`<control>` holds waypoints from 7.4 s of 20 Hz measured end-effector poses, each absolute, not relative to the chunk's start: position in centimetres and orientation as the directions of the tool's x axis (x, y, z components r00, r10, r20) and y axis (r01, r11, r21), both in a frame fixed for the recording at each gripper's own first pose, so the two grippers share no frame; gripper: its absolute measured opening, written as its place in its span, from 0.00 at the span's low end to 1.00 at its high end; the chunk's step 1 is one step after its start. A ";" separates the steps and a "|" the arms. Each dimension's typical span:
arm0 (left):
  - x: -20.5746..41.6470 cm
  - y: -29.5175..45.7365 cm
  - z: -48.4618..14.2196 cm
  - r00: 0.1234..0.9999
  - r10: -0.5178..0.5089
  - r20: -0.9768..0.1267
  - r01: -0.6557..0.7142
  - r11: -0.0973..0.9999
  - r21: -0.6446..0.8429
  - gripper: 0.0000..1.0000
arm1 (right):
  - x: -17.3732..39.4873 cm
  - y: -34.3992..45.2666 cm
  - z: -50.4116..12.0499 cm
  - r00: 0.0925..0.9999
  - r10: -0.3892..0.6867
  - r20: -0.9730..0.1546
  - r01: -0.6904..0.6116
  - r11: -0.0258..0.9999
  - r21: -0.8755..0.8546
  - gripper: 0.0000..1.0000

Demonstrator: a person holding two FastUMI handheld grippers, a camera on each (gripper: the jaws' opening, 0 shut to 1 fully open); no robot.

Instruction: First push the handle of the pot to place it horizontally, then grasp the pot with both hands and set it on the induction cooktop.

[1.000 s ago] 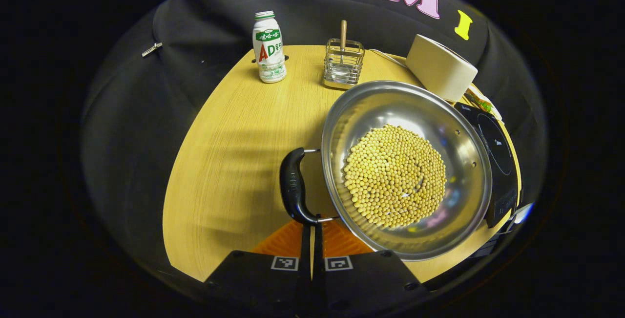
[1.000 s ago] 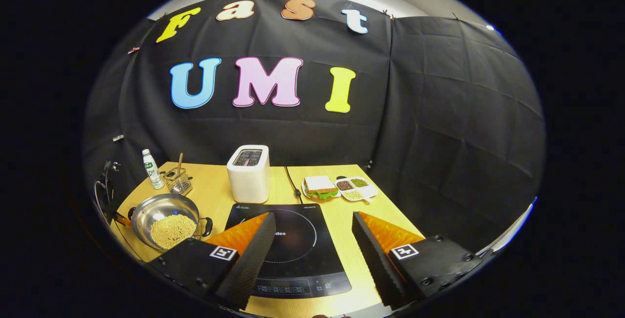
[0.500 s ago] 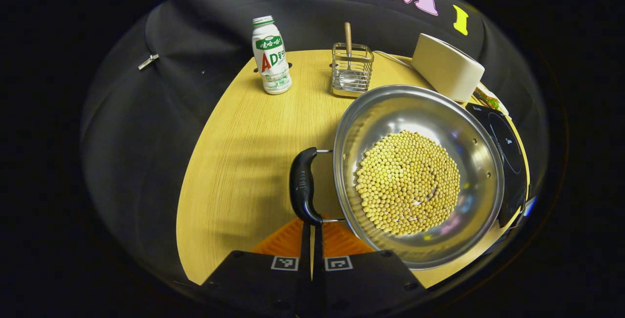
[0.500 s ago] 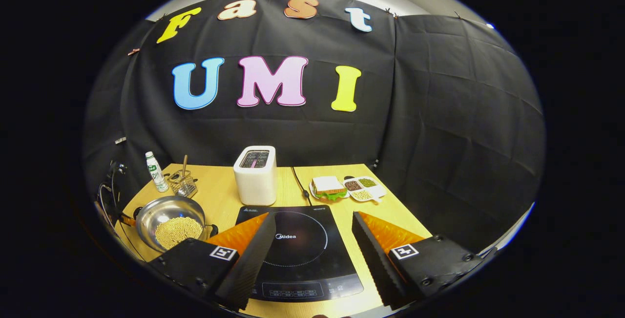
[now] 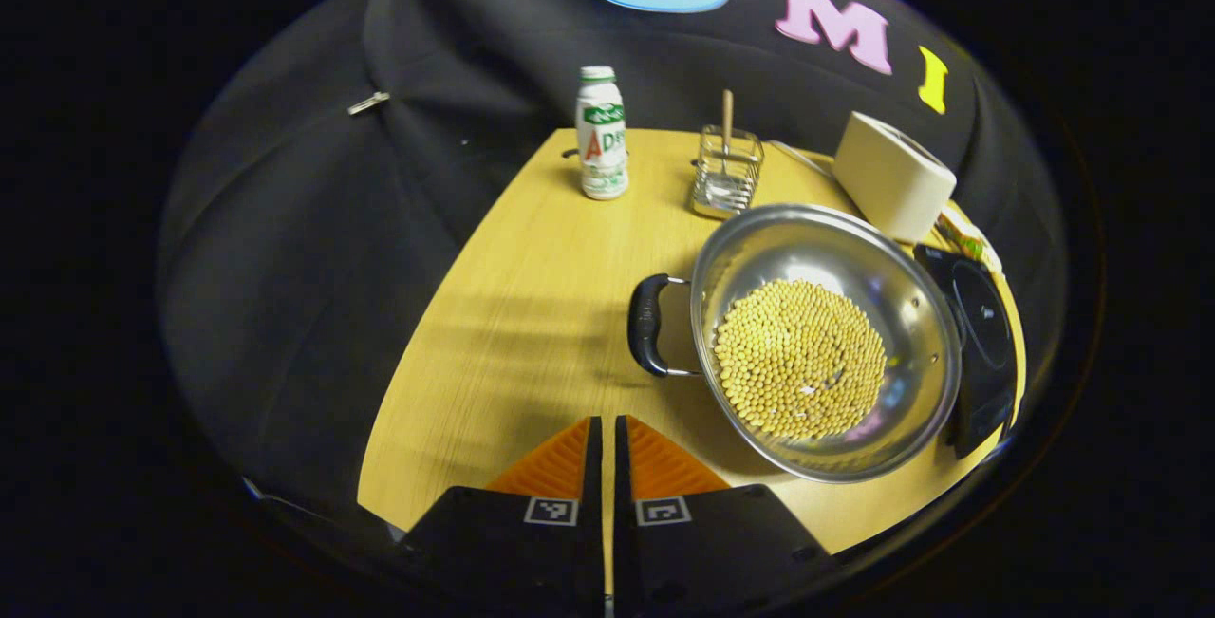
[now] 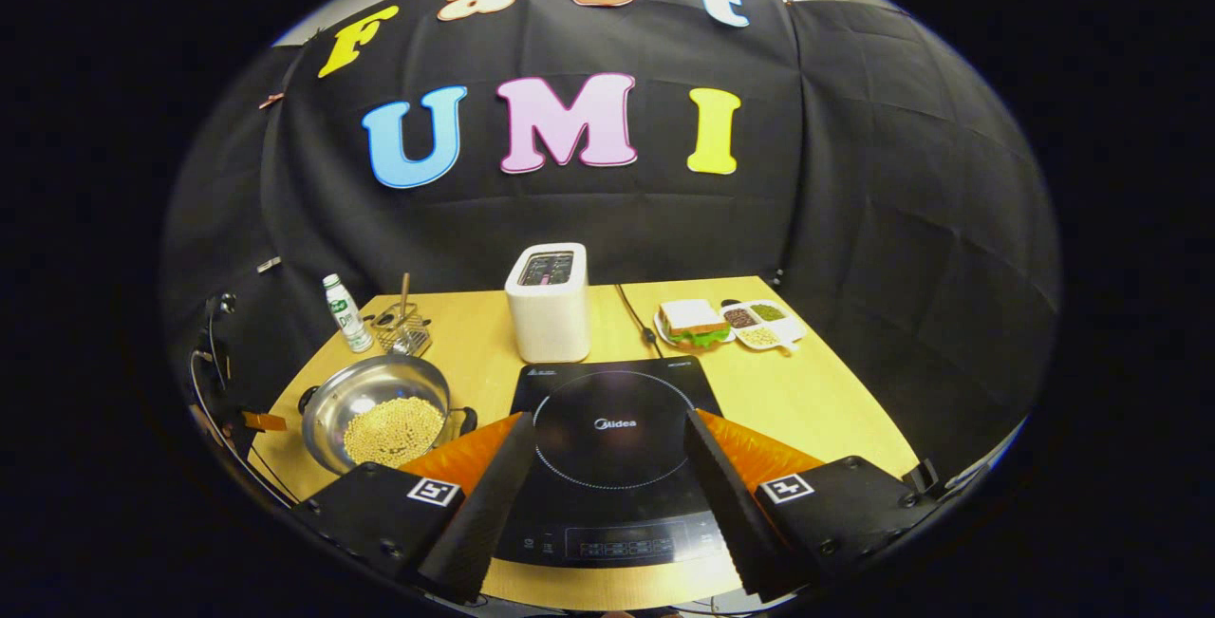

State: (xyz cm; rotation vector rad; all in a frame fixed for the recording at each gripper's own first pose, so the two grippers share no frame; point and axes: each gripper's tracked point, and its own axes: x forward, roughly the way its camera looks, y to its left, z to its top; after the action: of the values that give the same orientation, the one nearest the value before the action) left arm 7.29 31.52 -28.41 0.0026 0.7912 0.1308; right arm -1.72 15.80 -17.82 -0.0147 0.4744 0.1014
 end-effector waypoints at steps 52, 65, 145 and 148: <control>19.6 27.8 -35.7 0.666 -0.141 -0.732 0.017 0.985 -0.173 0.77 | 5.2 35.3 -40.2 0.467 0.267 -0.843 -0.148 0.963 0.223 0.55; 17.6 27.6 -35.1 0.673 -0.145 -0.725 -0.019 0.977 -0.212 0.58 | 4.1 34.9 -39.6 0.477 0.262 -0.839 -0.191 0.963 0.192 0.59; 20.0 -7.6 -32.6 0.688 -0.220 -0.692 0.090 0.971 -0.220 0.61 | 14.1 0.4 -33.2 0.578 0.247 -0.778 -0.131 0.969 0.210 0.60; 19.7 -7.5 -32.9 0.677 -0.211 -0.705 0.092 0.975 -0.203 0.63 | 14.1 0.4 -33.2 0.574 0.250 -0.780 -0.127 0.968 0.217 0.60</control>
State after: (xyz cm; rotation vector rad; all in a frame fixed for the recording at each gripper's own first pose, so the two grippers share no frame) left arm 19.72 -7.49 -32.88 -0.1552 0.8099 -0.1708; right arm 14.12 0.39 -33.20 0.1423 0.9341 0.2221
